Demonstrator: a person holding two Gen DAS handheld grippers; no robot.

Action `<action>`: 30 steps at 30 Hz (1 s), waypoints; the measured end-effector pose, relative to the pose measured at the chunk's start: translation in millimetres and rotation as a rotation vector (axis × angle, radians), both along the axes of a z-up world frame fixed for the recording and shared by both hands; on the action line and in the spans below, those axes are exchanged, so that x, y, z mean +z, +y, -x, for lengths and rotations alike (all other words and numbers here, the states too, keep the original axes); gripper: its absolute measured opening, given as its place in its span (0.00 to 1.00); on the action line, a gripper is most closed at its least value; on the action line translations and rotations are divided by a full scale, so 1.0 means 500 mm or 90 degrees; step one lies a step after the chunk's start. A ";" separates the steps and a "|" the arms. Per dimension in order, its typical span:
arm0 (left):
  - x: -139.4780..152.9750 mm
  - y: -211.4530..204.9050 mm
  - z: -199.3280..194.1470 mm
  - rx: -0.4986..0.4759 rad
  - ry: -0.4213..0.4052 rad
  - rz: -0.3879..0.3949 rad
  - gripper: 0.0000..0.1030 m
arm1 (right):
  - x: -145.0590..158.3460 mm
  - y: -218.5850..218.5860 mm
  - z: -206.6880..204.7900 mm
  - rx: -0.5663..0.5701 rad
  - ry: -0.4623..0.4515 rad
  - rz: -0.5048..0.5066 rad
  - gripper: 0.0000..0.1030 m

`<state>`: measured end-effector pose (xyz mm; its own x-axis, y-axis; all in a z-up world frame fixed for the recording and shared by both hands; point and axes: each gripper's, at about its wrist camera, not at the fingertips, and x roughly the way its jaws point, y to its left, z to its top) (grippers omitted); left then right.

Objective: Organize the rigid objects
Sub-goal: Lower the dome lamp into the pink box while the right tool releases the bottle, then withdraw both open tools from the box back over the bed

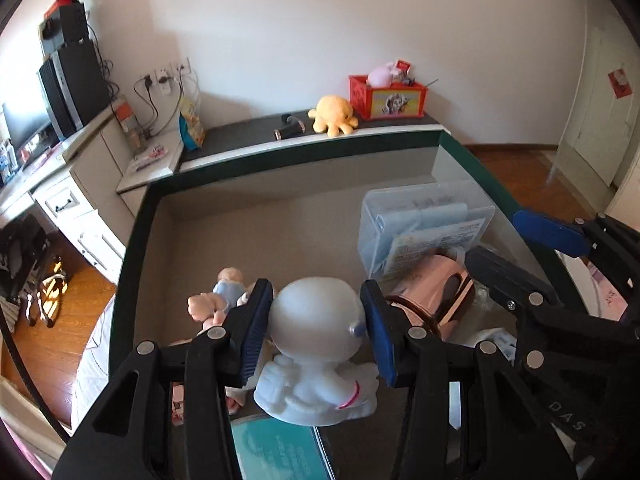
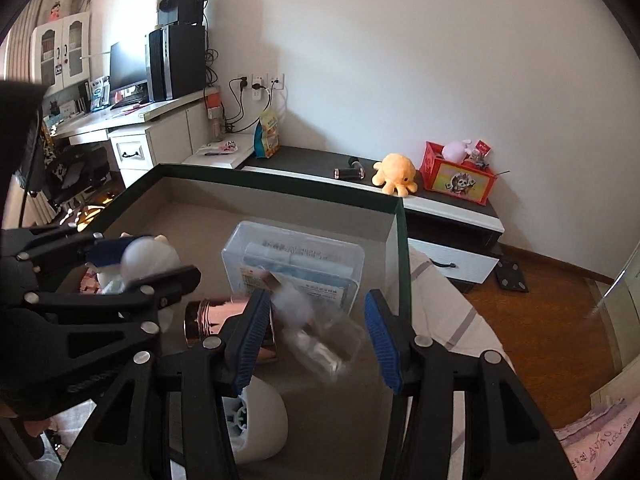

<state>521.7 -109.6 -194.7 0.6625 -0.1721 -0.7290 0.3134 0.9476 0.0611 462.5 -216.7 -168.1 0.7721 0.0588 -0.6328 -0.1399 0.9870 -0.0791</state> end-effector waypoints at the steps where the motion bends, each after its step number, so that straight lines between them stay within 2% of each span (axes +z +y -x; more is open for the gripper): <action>1: 0.000 0.000 0.003 -0.003 0.000 0.001 0.50 | -0.002 -0.001 0.000 0.000 0.006 0.001 0.52; 2: 0.003 0.003 0.006 -0.002 0.004 0.004 0.50 | -0.001 -0.002 0.001 -0.003 0.008 -0.004 0.55; 5: 0.020 0.015 0.025 0.015 -0.002 0.010 0.66 | 0.013 -0.018 0.018 -0.019 -0.002 -0.024 0.66; 7: 0.040 0.027 0.052 0.039 -0.031 0.003 0.89 | 0.033 -0.031 0.044 -0.033 -0.012 -0.039 0.75; 8: 0.052 0.036 0.068 0.042 -0.046 0.008 0.92 | 0.040 -0.034 0.055 -0.035 -0.019 -0.044 0.79; 10: 0.075 0.058 0.101 0.041 -0.068 0.025 1.00 | 0.061 -0.038 0.092 -0.032 -0.034 -0.060 0.80; 16: 0.132 0.097 0.246 0.045 -0.133 0.012 1.00 | 0.107 -0.022 0.225 -0.030 -0.058 -0.096 0.86; 18: 0.151 0.112 0.304 0.058 -0.165 0.007 1.00 | 0.119 -0.011 0.271 -0.029 -0.070 -0.096 0.92; 19: 0.157 0.116 0.333 0.060 -0.174 0.005 1.00 | 0.125 -0.003 0.298 -0.033 -0.073 -0.096 1.00; 23: 0.182 0.154 0.428 0.071 -0.188 0.032 1.00 | 0.151 0.025 0.398 -0.023 -0.107 -0.102 1.00; 30: 0.206 0.202 0.594 0.104 -0.223 0.050 1.00 | 0.181 0.077 0.556 -0.019 -0.147 -0.081 1.00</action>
